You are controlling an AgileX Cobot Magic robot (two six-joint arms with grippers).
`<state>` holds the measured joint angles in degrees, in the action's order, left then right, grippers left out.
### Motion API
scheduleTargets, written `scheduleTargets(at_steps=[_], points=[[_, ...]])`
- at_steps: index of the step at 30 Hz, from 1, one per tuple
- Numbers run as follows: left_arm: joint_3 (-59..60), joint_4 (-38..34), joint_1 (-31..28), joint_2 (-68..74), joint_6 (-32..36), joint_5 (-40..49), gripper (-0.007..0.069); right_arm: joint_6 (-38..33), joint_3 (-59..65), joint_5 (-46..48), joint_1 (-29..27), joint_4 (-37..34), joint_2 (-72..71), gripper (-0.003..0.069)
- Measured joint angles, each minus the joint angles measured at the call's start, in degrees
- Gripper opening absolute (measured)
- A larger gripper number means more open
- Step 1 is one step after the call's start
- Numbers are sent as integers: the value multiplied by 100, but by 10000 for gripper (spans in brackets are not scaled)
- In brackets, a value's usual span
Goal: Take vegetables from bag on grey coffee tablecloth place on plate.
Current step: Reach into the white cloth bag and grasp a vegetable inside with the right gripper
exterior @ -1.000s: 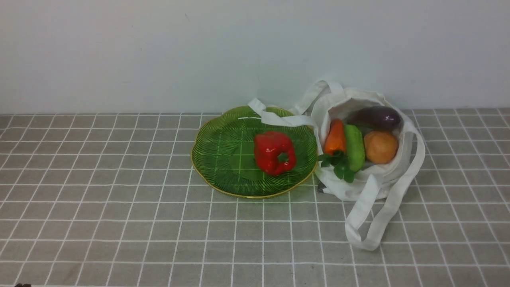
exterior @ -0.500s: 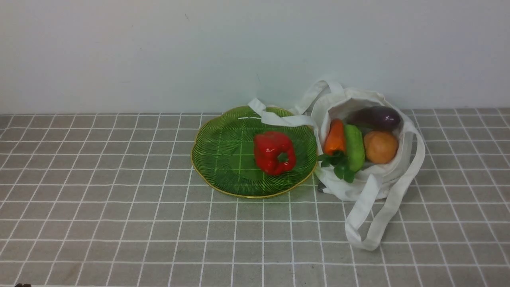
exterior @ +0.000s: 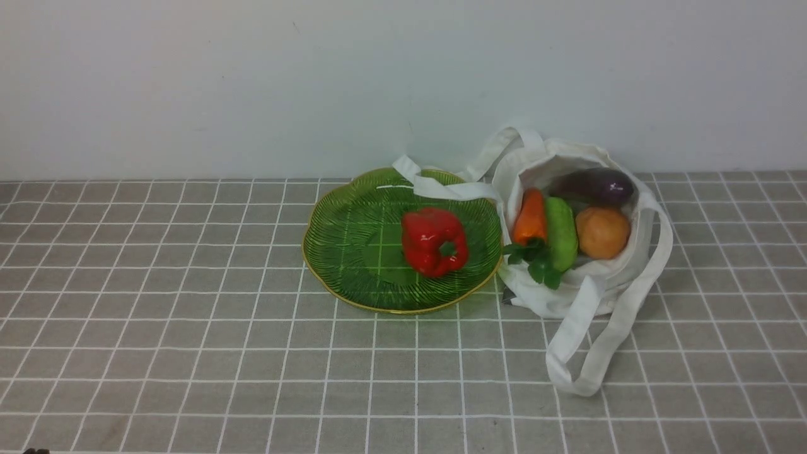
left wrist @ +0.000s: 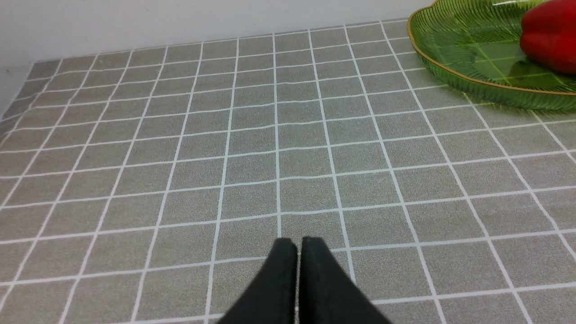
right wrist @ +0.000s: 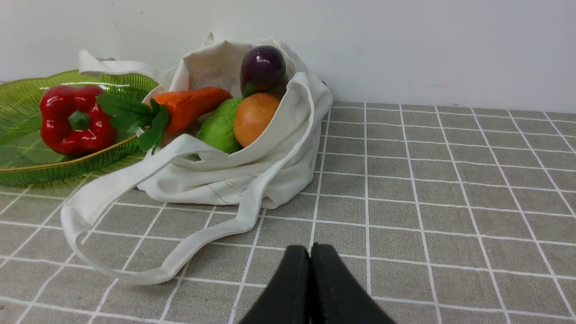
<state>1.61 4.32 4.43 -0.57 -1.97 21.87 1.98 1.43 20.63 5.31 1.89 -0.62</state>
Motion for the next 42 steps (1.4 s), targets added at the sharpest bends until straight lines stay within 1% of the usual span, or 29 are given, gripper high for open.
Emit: scheduleTargets(at_steps=[2,4,8,9,10,11,13,14,15,17,18,19,20,21,23,25,26,27,28,29,30,32,34,37,38,40,42], points=[[0,0,0,0,0,0,-5,19,0,0,0,-63,0,-15],[0,0,0,0,0,0,-5,151,0,-16,0,-306,0,-15],[0,0,0,0,0,0,-5,1102,17,-185,0,-1997,0,-15],[0,0,0,0,0,0,-5,1203,17,-200,0,-2093,0,-15],[0,0,0,0,0,0,-5,1540,17,-225,0,-2815,0,-15],[0,0,0,0,0,0,-5,1672,17,-242,0,-3186,0,-15],[0,0,0,0,0,0,-5,1782,17,-270,0,-3709,0,-15],[0,0,0,0,0,0,-5,1792,17,-278,0,-3744,0,-15],[0,0,0,0,0,0,-5,1804,17,-316,0,-3938,0,-15],[0,0,0,0,0,0,-5,1760,17,-325,0,-3984,0,-15],[0,0,0,0,0,0,-5,1550,-85,-235,0,-3977,0,-15],[0,0,0,0,0,0,-5,1520,-139,-218,0,-3964,0,-15],[0,0,0,0,0,0,-5,1289,-367,-87,0,-3896,7,-15],[0,0,0,0,0,0,-5,1255,-462,-73,0,-3858,26,-15],[0,0,0,0,0,0,-5,901,-1203,149,0,-3373,465,-15],[0,0,0,0,0,0,-5,803,-1754,387,0,-2847,1043,-15],[0,0,0,0,0,0,-5,803,-1814,421,0,-2781,1117,-15],[0,0,0,0,0,0,-5,789,-2332,717,0,-2192,1869,-15],[0,0,0,0,0,0,-5,789,-2386,802,0,-2129,1956,-15],[0,0,0,0,0,0,-5,789,-2693,1018,0,-1789,2508,-15],[0,0,0,0,0,0,-5,787,-2879,1185,0,-1648,2792,-15],[0,0,0,0,0,0,-5,765,-3287,1516,0,-1302,3927,-13],[0,0,0,0,0,0,-5,661,-3678,1616,5,-1198,4846,-10],[0,0,0,0,0,0,-5,403,-4180,1540,35,-1236,6153,-1],[0,0,0,0,0,0,-5,281,-4392,1452,69,-1248,6636,7],[0,0,0,0,0,0,-5,176,-4666,1349,118,-1255,7154,20],[0,0,0,0,0,0,-5,72,-5165,1249,169,-1262,7889,50]])
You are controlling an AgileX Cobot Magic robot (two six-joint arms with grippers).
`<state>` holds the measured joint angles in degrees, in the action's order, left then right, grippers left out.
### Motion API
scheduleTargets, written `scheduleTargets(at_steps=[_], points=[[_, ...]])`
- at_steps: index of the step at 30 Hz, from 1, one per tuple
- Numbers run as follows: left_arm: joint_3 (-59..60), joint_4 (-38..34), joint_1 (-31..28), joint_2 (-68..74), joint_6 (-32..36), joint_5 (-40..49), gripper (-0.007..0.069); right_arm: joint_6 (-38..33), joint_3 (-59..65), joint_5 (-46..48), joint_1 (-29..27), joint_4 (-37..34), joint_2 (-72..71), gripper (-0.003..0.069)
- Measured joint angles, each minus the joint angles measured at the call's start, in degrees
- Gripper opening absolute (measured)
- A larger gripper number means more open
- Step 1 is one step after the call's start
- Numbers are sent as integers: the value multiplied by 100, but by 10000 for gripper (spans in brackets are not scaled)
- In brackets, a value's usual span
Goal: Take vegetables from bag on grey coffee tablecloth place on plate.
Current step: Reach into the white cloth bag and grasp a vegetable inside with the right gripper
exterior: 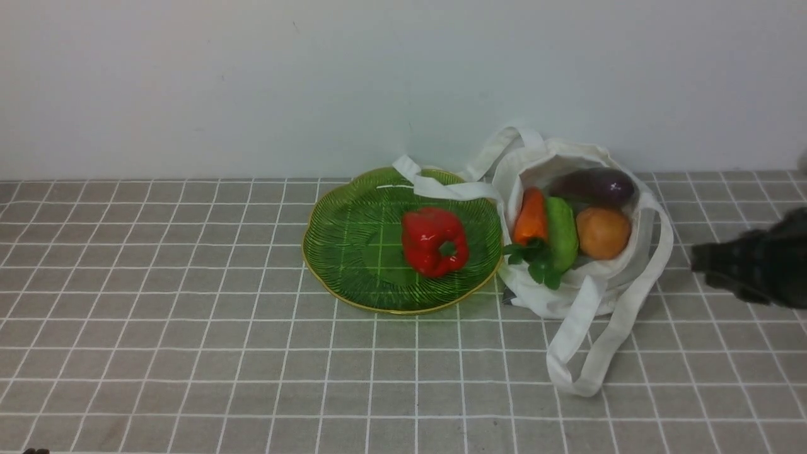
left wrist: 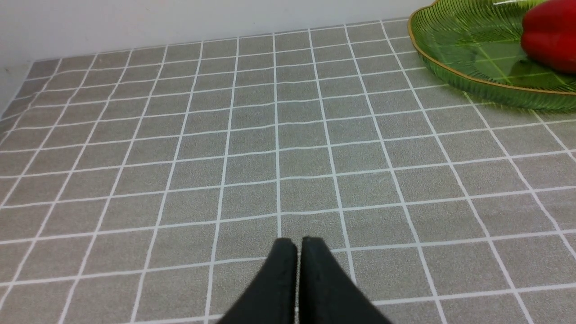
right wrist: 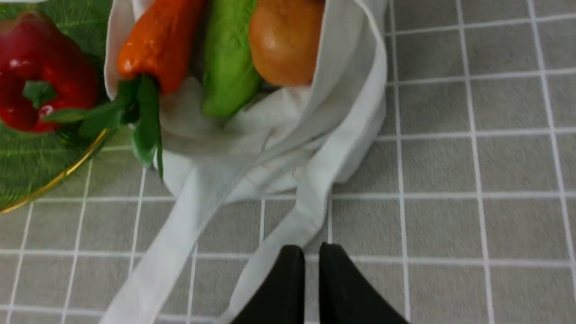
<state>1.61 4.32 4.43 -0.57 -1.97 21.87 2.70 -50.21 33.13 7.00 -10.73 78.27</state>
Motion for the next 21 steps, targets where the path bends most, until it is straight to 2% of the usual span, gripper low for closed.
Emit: scheduleTargets(at_steps=[5,10,11,13,15,21], points=[[0,0,0,0,0,0,-5,-57,-1088,-42,16,41,1178,143],[0,0,0,0,0,0,-5,-166,-2519,309,16,178,2506,363],[0,0,0,0,0,0,-5,-166,-2611,327,16,178,2584,380],[0,0,0,0,0,0,-5,-184,-3172,509,20,173,3022,475],[0,0,0,0,0,0,-5,-189,-3528,600,20,173,3334,525],[0,0,0,0,0,0,-5,-230,-3959,648,20,173,3864,560]])
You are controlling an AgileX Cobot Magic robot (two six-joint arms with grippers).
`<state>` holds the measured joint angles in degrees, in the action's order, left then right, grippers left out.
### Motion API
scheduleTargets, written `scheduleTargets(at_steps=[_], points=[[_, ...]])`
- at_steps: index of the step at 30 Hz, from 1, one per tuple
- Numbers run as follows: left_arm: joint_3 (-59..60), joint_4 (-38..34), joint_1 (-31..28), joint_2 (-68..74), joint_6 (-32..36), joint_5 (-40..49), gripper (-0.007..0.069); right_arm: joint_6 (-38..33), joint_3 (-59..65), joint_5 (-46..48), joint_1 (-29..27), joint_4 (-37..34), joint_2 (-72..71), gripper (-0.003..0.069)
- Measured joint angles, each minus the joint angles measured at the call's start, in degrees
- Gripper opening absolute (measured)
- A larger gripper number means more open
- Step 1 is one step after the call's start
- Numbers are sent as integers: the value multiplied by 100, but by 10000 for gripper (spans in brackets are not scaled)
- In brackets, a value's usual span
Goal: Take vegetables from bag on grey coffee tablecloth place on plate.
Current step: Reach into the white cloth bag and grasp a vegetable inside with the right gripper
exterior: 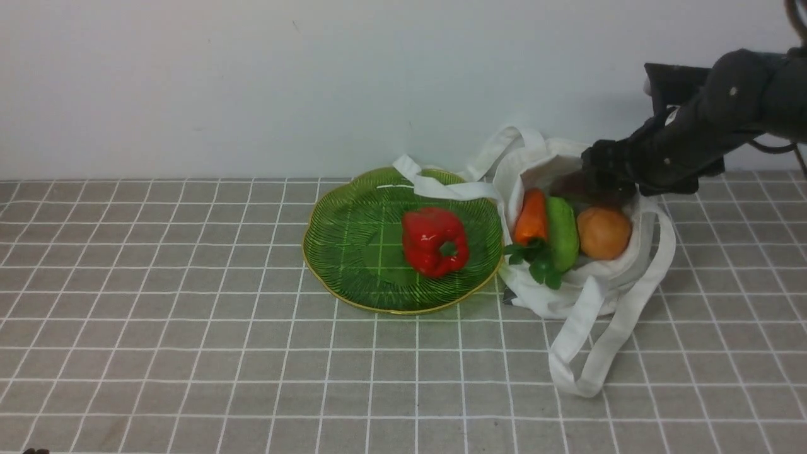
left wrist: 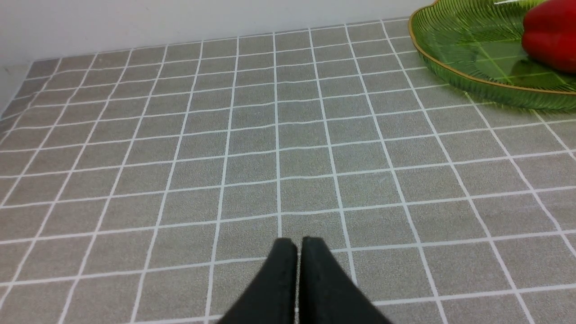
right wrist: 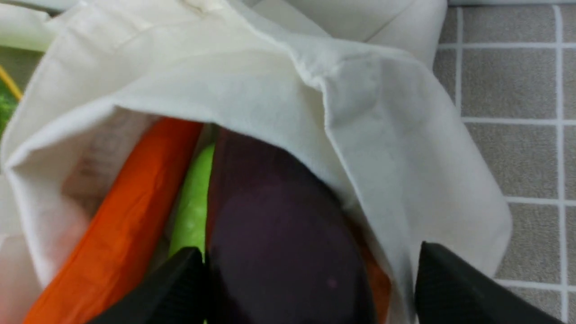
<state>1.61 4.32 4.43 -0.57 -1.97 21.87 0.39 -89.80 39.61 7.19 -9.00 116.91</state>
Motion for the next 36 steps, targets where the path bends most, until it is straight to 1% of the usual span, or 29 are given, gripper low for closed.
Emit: scheduleTargets(at_steps=[4,7,9,11,12,21,34,36], points=[[0,0,0,0,0,0,-5,-109,-17,-68,0,-12,101,556],[0,0,0,0,0,0,-5,-153,-17,-92,0,-16,127,519],[0,0,0,0,0,0,-5,-189,-17,-92,0,-16,127,447],[0,0,0,0,0,0,-5,-217,-45,-42,0,-16,121,392],[0,0,0,0,0,0,-5,-231,-63,13,0,-8,110,386],[0,0,0,0,0,0,-5,-250,-381,572,2,5,-70,388],[0,0,0,0,0,0,-5,-210,-404,629,2,24,-61,388],[0,0,0,0,0,0,-5,-210,-404,629,2,24,-27,396]])
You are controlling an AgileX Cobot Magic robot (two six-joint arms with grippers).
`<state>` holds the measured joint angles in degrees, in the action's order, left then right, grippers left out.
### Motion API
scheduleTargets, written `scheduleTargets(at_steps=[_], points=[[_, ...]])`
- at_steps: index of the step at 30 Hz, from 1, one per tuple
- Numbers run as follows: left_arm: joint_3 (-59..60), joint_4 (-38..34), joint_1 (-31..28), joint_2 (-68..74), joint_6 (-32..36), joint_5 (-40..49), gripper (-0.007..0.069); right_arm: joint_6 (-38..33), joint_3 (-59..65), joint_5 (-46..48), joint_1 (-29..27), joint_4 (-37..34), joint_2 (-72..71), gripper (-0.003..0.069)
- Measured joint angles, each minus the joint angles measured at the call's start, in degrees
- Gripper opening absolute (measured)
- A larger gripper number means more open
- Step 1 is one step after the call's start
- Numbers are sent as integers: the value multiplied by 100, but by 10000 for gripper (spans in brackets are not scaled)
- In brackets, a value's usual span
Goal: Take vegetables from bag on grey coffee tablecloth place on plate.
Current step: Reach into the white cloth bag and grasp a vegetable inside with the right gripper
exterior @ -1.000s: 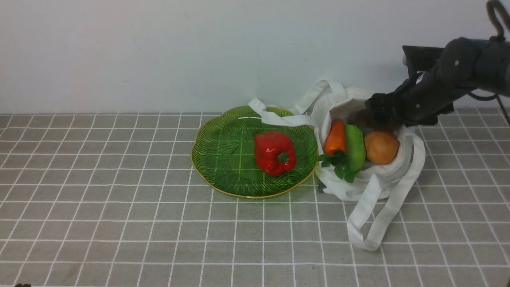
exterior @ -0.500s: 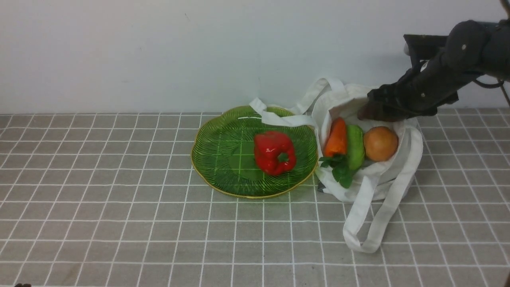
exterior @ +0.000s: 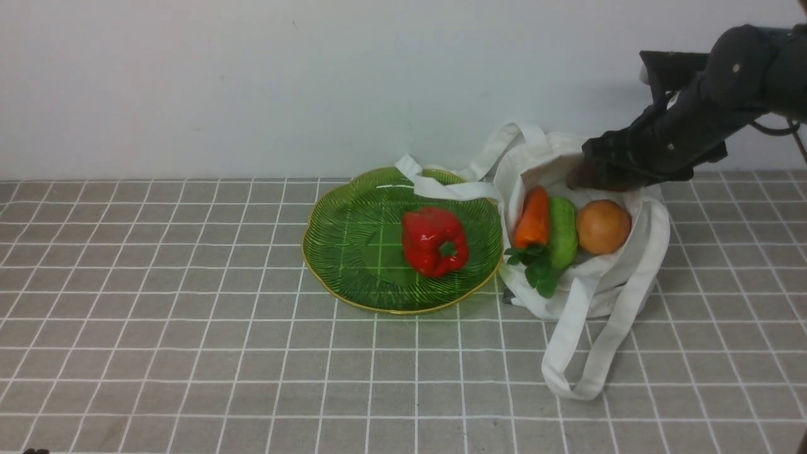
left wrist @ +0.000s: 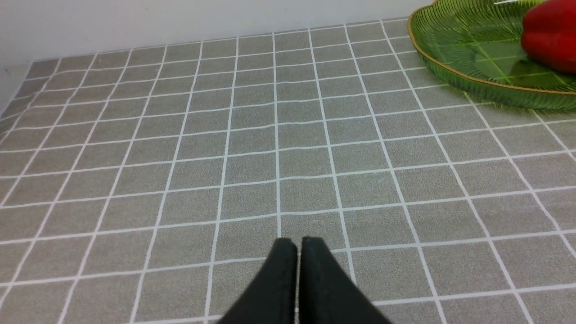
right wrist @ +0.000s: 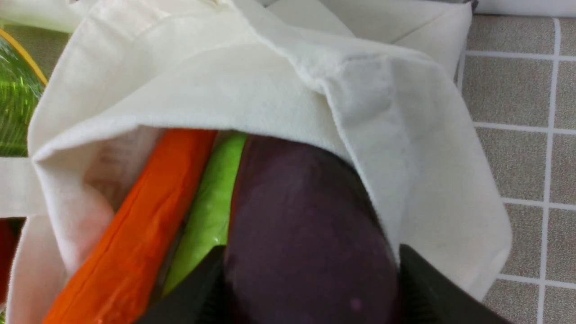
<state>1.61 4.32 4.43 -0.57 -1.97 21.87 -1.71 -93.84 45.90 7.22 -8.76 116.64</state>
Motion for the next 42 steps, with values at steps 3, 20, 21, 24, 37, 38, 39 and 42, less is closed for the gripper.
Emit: scheduleTargets(at_steps=[3,20,21,24,37,38,39,42], points=[[0,0,0,0,0,0,-5,0,0,-26,0,6,152,416],[0,0,0,0,0,0,-5,7,-1113,1211,0,286,311,664],[0,0,0,0,0,0,-5,7,-1243,1381,0,281,311,664],[0,0,0,0,0,0,-5,7,-1402,1633,0,136,307,658],[0,0,0,0,0,0,-5,-65,-1432,1975,0,-154,919,568],[0,0,0,0,0,0,-5,-77,-1432,1975,0,-154,968,560],[0,0,0,0,0,0,-5,-77,-1432,1975,0,-154,968,560],[0,0,0,0,0,0,-5,-81,-1437,1968,0,-80,993,508]])
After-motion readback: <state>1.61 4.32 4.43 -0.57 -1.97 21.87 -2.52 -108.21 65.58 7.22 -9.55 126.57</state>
